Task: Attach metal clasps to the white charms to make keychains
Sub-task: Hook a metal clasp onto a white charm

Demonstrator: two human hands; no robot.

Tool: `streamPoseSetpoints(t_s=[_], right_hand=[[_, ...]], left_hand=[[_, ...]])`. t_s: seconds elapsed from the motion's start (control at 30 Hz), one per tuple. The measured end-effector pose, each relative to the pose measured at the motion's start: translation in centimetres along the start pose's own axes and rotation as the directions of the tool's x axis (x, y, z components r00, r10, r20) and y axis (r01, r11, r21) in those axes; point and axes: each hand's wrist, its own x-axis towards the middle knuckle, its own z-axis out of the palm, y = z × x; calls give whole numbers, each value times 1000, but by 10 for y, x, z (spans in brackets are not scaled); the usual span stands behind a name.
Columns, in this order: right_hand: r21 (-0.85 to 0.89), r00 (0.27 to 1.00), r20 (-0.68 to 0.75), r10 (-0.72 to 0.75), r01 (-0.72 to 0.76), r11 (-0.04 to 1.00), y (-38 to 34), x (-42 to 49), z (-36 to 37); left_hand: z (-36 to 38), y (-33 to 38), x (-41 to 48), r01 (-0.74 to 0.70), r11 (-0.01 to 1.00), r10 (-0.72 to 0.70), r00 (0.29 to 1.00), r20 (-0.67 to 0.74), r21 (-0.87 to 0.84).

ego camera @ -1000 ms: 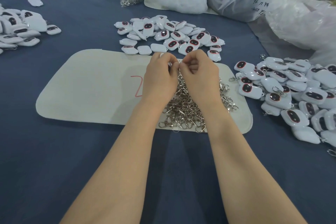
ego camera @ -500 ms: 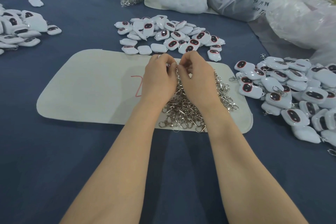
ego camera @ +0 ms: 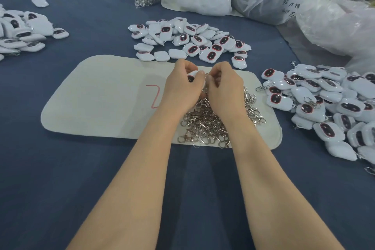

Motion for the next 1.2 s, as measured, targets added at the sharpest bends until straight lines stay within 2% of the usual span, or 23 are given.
streamPoseSetpoints(t_s=[0.4, 0.53, 1.2], right_hand=[[-28, 999, 29, 24, -23, 999, -4, -1, -2], [-36, 999, 46, 20, -18, 999, -5, -1, -2], [-39, 999, 40, 34, -33, 999, -6, -2, 1]], left_hand=[[-3, -2, 2, -23, 1000, 24, 997, 74, -12], [-2, -7, 5, -36, 999, 35, 999, 27, 25], [-2, -5, 5, 78, 997, -78, 996, 39, 9]])
